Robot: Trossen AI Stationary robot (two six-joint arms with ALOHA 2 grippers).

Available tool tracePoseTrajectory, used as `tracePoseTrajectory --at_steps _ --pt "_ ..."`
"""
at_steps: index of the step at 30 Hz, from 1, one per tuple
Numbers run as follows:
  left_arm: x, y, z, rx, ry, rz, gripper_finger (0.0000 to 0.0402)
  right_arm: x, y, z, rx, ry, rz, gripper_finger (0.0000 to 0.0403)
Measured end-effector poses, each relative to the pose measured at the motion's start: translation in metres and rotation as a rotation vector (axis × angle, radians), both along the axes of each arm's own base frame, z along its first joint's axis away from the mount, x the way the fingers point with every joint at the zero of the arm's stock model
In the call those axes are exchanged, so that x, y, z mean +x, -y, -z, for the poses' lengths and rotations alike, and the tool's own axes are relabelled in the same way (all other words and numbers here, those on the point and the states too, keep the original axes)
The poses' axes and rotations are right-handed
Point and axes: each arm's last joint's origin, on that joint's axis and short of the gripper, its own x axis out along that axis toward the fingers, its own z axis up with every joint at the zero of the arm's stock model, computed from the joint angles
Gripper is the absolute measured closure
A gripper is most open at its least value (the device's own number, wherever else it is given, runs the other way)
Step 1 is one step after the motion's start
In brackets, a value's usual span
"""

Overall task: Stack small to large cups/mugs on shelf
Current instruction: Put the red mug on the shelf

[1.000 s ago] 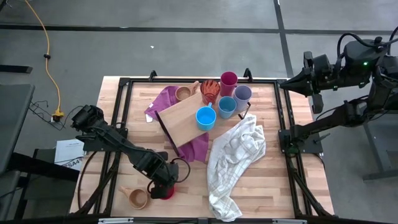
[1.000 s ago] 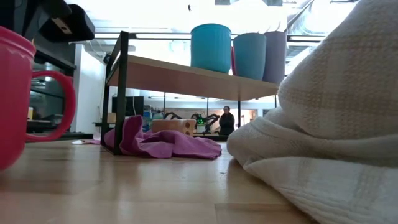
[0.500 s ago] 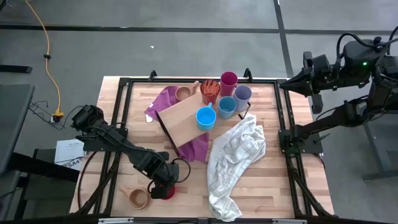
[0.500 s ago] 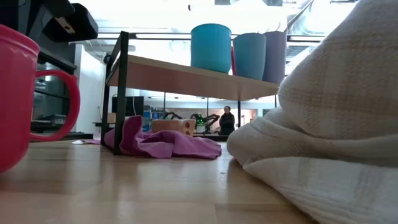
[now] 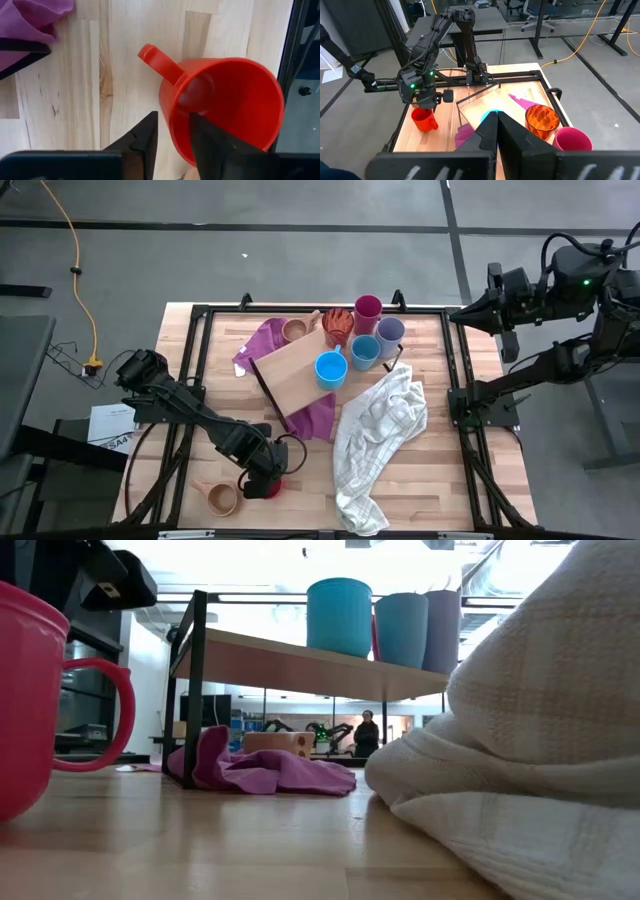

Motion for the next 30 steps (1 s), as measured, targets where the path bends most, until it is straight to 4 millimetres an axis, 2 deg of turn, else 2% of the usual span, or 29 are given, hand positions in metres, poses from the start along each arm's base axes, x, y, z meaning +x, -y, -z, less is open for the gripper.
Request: tracePoseTrajectory --at_steps 4,10,15,21,30 --pt "0.001 0.001 0.008 -0.001 -0.038 0.004 0.0298 0.0 0.0 0.0 0.0 0.0 0.0 0.0403" --pt "0.005 0.004 0.013 -0.007 -0.037 0.01 0.0311 -0.003 0.0 0.0 0.001 -0.002 0.0 0.0403" --pt "0.006 0.004 0.016 -0.008 -0.047 0.015 0.0333 -0.003 0.0 0.0 0.001 -0.001 0.0 0.0403" --pt "0.004 0.004 0.017 -0.014 -0.074 0.019 0.0392 -0.003 0.0 0.0 0.001 -0.001 0.001 0.0403" --pt "0.003 0.005 0.017 -0.055 -0.105 0.023 0.0397 -0.003 0.0 0.0 0.0 -0.001 0.0 0.0403"
